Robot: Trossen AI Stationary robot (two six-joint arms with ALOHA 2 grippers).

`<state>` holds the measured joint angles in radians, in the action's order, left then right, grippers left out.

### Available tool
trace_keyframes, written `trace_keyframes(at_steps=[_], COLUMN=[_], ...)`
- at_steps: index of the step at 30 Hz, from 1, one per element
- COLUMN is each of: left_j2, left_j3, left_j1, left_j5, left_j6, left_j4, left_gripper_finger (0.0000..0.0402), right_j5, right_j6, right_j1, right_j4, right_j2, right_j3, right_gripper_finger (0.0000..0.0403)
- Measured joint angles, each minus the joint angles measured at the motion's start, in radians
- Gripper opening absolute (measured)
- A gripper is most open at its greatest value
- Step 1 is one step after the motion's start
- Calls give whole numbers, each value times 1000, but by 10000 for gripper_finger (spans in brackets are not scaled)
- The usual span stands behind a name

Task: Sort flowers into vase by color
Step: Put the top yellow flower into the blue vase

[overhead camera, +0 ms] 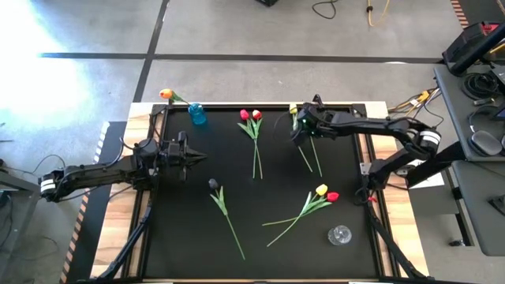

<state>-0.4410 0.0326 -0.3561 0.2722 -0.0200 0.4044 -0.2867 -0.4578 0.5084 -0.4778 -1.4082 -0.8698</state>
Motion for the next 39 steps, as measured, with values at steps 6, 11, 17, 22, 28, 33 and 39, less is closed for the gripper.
trace_keyframes(at_steps=[6,11,17,22,28,33,39], left_j2=[-5,-16,-18,-24,-42,-51,-51], left_j3=[-10,-10,-10,-10,-10,-10,-10], left_j1=[0,0,0,2,2,2,2], left_j5=[0,0,0,1,1,1,1], left_j6=[4,4,4,7,-2,-13,-14], left_j4=[-4,-4,2,-3,-3,2,4], left_gripper_finger=[0,0,0,0,0,0,0], right_j5=[7,6,6,6,6,6,6], right_j6=[-17,-16,-18,-53,-67,-68,-68], right_j1=[-43,-53,-53,-53,-53,-53,-52], right_j4=[133,139,145,140,162,221,256], right_j2=[10,5,6,5,-16,-52,-119], right_j3=[96,100,100,100,100,100,79], right_gripper_finger=[216,217,216,217,217,217,217])
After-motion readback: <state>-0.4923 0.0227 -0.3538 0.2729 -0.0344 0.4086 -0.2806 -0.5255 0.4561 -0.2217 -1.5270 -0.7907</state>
